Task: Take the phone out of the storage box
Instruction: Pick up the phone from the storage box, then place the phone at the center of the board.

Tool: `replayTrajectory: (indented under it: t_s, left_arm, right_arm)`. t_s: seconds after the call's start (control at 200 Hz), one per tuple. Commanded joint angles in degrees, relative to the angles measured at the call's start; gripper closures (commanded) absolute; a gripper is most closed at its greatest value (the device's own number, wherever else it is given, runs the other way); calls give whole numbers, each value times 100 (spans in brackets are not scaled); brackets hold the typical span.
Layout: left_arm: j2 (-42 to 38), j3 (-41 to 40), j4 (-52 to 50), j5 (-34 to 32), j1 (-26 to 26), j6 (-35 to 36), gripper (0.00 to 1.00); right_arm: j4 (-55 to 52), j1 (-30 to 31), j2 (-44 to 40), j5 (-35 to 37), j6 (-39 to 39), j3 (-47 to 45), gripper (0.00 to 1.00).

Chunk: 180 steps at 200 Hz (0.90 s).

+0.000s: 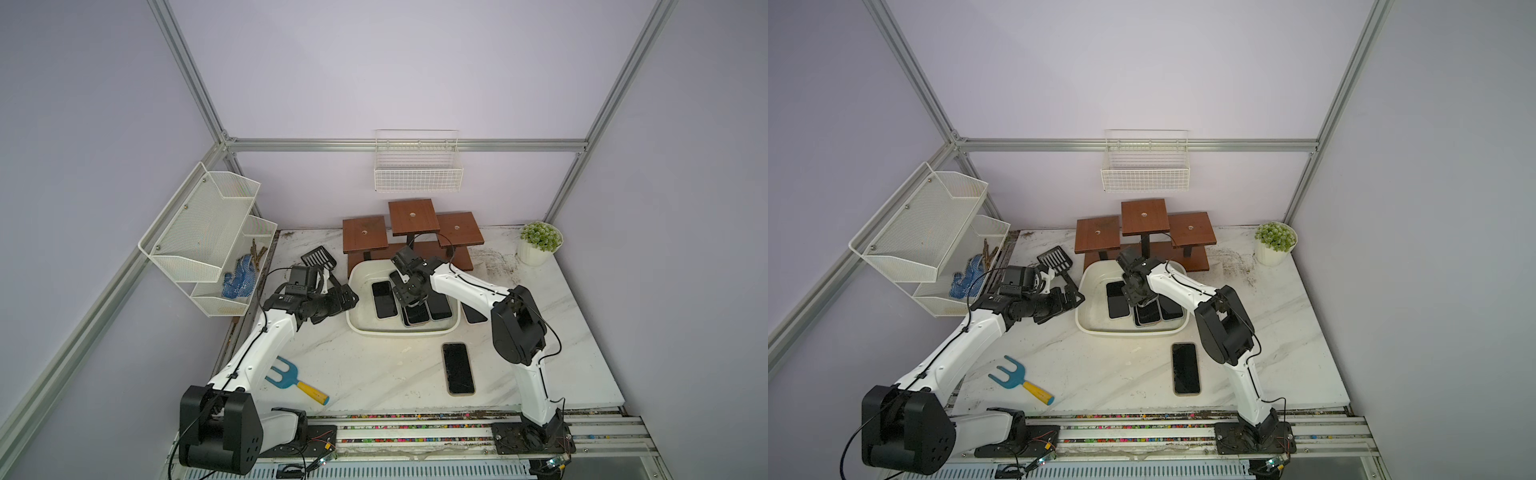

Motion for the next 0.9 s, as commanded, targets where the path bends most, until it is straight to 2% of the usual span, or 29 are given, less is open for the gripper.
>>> replayTrajectory:
  t_s: [0.0, 0.31, 0.615, 0.675, 0.895]
  left_arm:
    - [7, 97, 381, 317, 29, -136, 0]
    - [123, 262, 892, 673, -176, -389, 0]
    - [767, 713, 1275, 616, -951, -530, 0]
    - [1107, 855, 1295, 616, -1076, -531, 0]
    - [1489, 1213, 1296, 616, -1303, -516, 0]
  right_arm:
    - [297, -110, -694, -308, 168, 32, 67]
    - [341, -479, -1568, -639, 479, -471, 68]
    - [349, -1239, -3207, -396, 427, -2275, 69]
    - [363, -1431, -3585, -376, 377, -2645, 68]
    - [659, -2324, -4078, -365, 130, -3619, 69]
